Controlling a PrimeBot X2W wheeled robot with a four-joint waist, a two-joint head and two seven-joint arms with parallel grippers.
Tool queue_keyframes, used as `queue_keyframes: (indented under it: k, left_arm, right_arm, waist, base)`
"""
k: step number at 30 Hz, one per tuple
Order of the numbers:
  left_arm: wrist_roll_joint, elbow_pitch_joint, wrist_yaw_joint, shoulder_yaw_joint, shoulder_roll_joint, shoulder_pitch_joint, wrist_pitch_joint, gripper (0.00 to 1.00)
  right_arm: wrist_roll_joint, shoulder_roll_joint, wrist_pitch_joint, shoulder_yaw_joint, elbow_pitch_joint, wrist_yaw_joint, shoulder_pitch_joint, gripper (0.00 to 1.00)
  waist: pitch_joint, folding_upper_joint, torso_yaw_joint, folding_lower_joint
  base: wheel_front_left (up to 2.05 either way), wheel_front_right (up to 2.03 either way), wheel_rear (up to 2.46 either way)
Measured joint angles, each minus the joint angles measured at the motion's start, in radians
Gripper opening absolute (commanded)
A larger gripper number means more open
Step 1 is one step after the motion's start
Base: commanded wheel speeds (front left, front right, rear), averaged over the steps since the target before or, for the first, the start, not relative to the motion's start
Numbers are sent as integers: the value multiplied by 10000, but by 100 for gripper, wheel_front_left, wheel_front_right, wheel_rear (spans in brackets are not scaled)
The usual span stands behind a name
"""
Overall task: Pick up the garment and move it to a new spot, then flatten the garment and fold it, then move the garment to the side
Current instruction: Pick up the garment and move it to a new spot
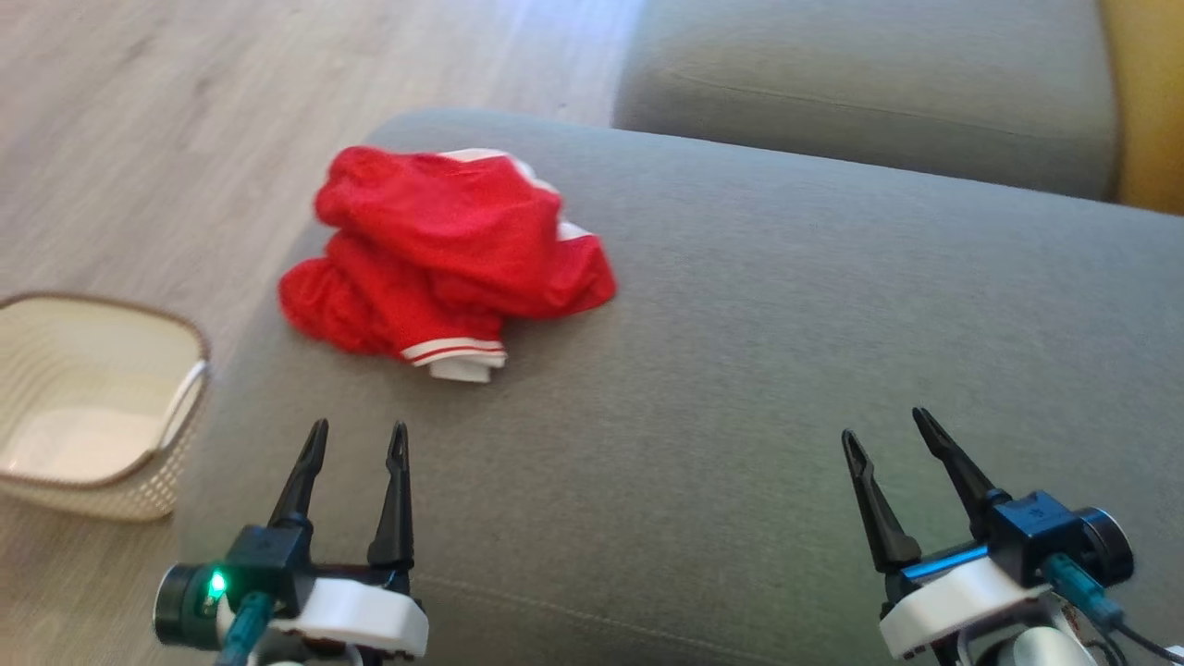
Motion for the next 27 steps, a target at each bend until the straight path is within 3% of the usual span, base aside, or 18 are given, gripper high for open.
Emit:
queue_keyframes:
  k: [3, 8, 17, 22, 27]
  left_arm:
    - [59, -17, 29, -23, 0, 0, 0, 100]
    - [58, -17, 92, -65, -2, 0, 0, 100]
    - [-155, -188, 77, 132, -10, -328, 0, 100]
    - [-213, -56, -500, 372, 121, -2340, -6, 100]
    - [-221, 1586, -1175, 456, 731, -5438, 608, 100]
  right_arm:
    - [-88, 2, 0, 73, 6, 0, 16, 100]
    - [-176, 2, 0, 81, 6, 0, 168, 100]
    - [-370, 2, 0, 92, 4, 0, 166, 100]
    - [-573, 0, 0, 81, 0, 0, 121, 100]
    - [-802, -6, 0, 48, 0, 0, -51, 100]
  waist:
    - [26, 0, 641, 0]
    - [59, 0, 1110, 0]
    - [547, 0, 1300, 0]
    - [980, 0, 1143, 0]
    - [1448, 0, 744, 1]
  base:
    - [0, 0, 0]
    - [0, 0, 0]
    - [0, 0, 0]
    - [0, 0, 0]
    - [0, 0, 0]
